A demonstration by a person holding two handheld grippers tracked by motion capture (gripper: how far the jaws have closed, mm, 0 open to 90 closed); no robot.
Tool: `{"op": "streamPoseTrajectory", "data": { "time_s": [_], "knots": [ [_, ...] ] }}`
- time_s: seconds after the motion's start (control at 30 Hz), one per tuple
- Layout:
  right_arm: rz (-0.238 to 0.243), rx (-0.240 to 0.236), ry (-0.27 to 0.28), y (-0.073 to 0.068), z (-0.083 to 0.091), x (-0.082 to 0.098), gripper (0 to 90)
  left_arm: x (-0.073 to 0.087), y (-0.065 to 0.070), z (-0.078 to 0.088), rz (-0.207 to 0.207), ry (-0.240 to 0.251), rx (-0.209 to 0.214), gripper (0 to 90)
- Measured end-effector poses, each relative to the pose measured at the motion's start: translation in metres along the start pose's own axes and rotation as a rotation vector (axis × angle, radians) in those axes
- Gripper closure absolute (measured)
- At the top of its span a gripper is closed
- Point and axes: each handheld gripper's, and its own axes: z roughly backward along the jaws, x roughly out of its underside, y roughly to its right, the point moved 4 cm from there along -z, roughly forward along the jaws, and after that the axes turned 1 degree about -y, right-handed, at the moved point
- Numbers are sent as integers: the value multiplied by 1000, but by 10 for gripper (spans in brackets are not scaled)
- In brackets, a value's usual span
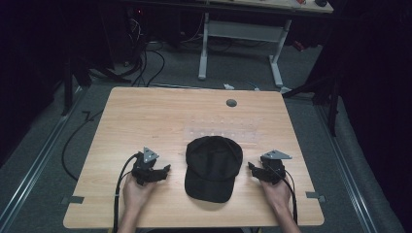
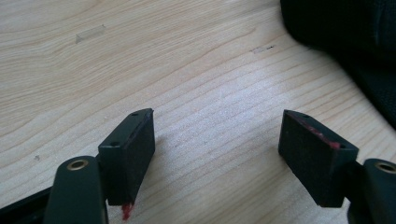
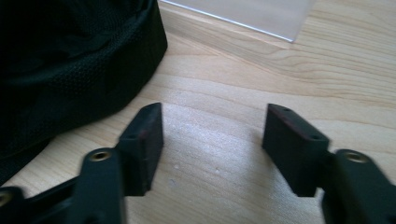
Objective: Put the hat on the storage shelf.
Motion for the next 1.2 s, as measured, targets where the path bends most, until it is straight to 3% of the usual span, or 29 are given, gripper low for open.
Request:
{"op": "streamPoseTrajectory", "data": {
  "time_s": [0.4, 0.6, 0.93, 1.0, 1.2],
  "knots": [
    [-14, -15, 24, 1, 10, 1, 506, 0, 0, 0, 3, 0, 1, 273],
    [10, -24, 55, -3, 21, -4, 538, 0, 0, 0, -2, 1, -1, 270],
    [6, -73, 69, -15, 34, -8, 552, 1, 0, 0, -7, 0, -1, 264],
    [19, -69, 106, -20, 41, -12, 562, 0, 1, 0, -7, -1, 0, 264],
    [45, -82, 131, -27, 47, -19, 571, 1, 0, 0, -7, 0, -1, 264]
  ]
}}
